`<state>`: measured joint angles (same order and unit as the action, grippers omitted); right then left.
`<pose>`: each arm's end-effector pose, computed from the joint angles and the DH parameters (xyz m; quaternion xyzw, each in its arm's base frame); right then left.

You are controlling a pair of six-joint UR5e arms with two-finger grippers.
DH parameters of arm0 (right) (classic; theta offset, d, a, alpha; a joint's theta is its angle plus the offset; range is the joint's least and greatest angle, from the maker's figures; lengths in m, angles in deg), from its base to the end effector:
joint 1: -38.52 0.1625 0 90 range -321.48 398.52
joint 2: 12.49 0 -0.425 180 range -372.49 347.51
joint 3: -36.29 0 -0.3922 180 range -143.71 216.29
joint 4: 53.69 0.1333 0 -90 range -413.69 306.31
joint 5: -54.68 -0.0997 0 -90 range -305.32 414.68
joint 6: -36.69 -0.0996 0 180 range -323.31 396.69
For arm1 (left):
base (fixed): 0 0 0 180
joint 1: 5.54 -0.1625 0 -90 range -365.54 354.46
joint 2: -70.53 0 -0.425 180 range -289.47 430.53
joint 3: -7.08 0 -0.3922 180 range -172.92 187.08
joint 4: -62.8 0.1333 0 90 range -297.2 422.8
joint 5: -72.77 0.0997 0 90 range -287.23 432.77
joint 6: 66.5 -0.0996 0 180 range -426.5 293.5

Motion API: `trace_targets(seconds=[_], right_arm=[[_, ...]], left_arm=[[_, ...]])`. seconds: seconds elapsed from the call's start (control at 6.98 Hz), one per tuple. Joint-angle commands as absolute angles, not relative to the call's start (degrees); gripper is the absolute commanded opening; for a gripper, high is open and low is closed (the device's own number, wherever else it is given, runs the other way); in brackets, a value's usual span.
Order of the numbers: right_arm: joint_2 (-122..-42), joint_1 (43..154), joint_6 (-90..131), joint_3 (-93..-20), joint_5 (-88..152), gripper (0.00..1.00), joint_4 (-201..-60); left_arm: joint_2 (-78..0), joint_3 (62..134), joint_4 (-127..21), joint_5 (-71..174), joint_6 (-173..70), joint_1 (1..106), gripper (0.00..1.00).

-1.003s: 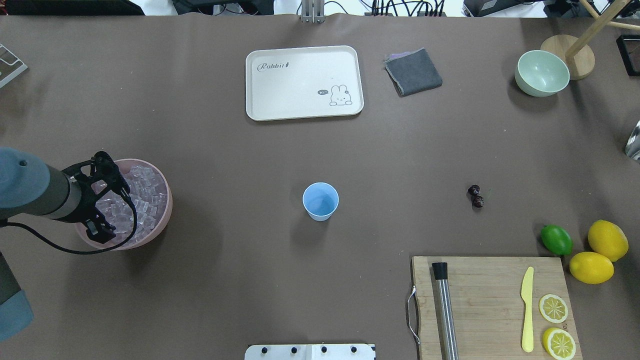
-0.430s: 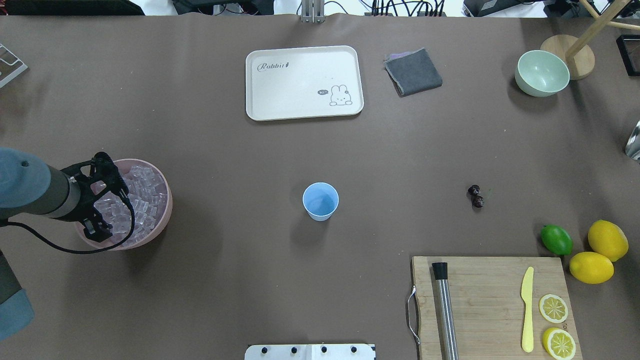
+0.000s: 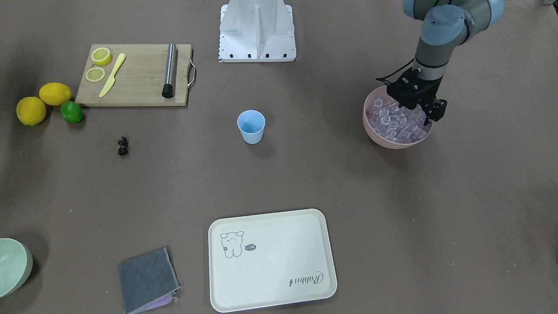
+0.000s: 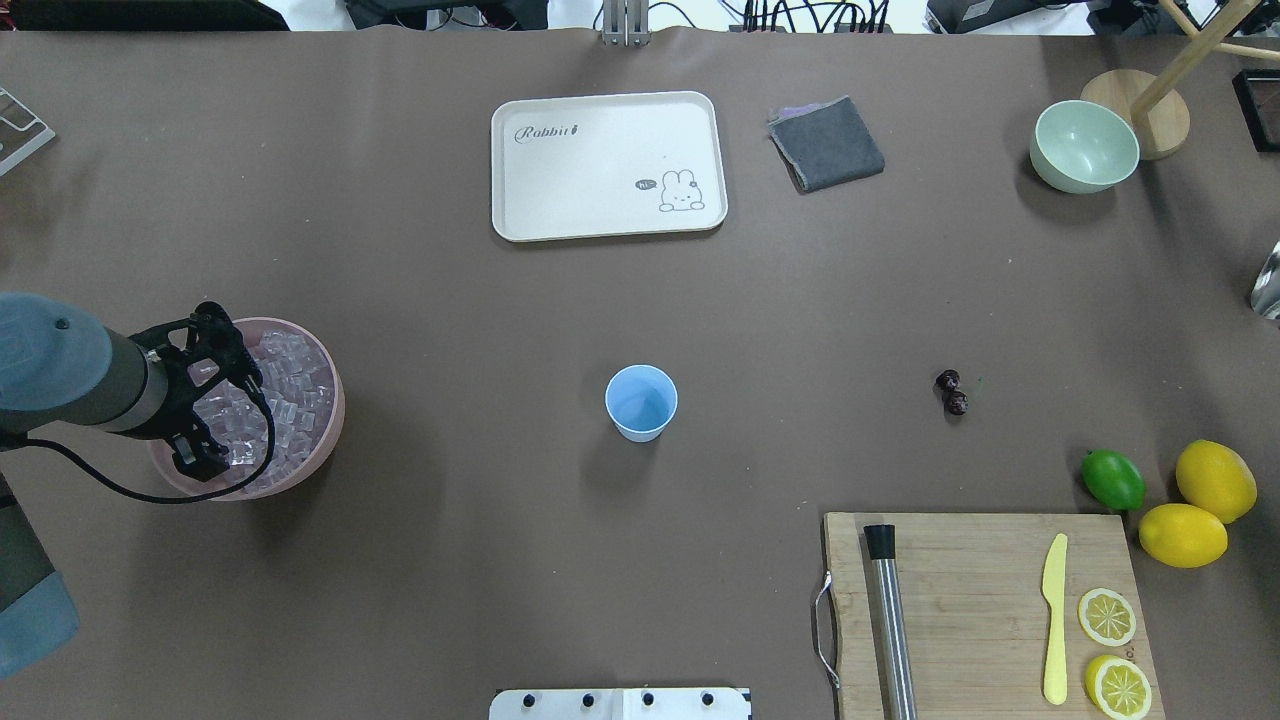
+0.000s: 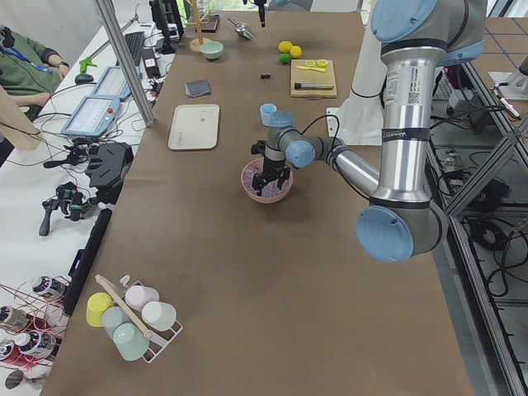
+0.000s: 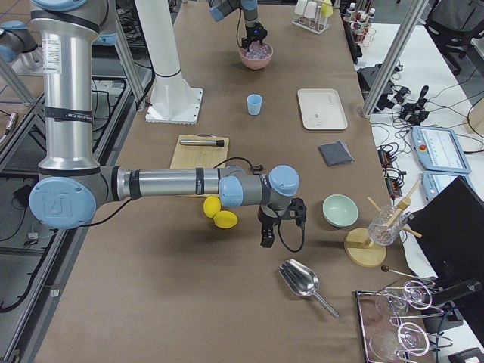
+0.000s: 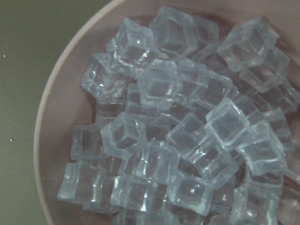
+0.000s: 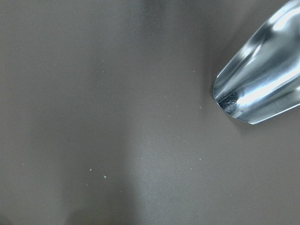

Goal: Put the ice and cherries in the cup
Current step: 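Lower the left gripper into the ice and grasp an ice cube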

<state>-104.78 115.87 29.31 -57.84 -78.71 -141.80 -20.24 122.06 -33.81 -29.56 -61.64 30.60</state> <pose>-0.0416 -0.4818 0.6403 -0.0345 -0.3691 -0.0547 0.9271 0.3339 -0.3826 0.4459 0.1909 0.2257 0.4232 0.8565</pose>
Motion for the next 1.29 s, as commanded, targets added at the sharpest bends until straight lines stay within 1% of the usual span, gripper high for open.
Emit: trace_targets(seconds=[0.0, 0.14, 0.29, 0.43, 0.72, 0.86, 1.15], right_arm=[[-104.8, 115.9, 29.3, -57.8, -78.7, 1.0, -141.8], [-104.8, 115.9, 29.3, -57.8, -78.7, 1.0, -141.8], [-104.8, 115.9, 29.3, -57.8, -78.7, 1.0, -141.8], [-104.8, 115.9, 29.3, -57.9, -78.7, 1.0, -141.8], [-104.8, 115.9, 29.3, -57.9, -78.7, 1.0, -141.8], [-104.8, 115.9, 29.3, -57.9, -78.7, 1.0, -141.8], [-104.8, 115.9, 29.3, -57.9, -78.7, 1.0, -141.8]], left_arm=[[-20.9, 121.0, -33.9, -28.1, -61.6, 30.5, 0.97], [-20.9, 121.1, -34.0, -27.9, -61.7, 30.5, 0.94], [-20.9, 121.3, -33.9, -28.2, -61.7, 30.6, 0.84], [-20.8, 121.5, -33.8, -28.2, -61.7, 30.6, 0.69], [-20.8, 122.1, -33.6, -28.5, -61.5, 31.0, 0.49], [-20.7, 122.5, -33.6, -29.2, -61.5, 31.2, 0.41], [-21.5, 124.5, -30.3, -30.9, -61.5, 32.3, 0.32]])
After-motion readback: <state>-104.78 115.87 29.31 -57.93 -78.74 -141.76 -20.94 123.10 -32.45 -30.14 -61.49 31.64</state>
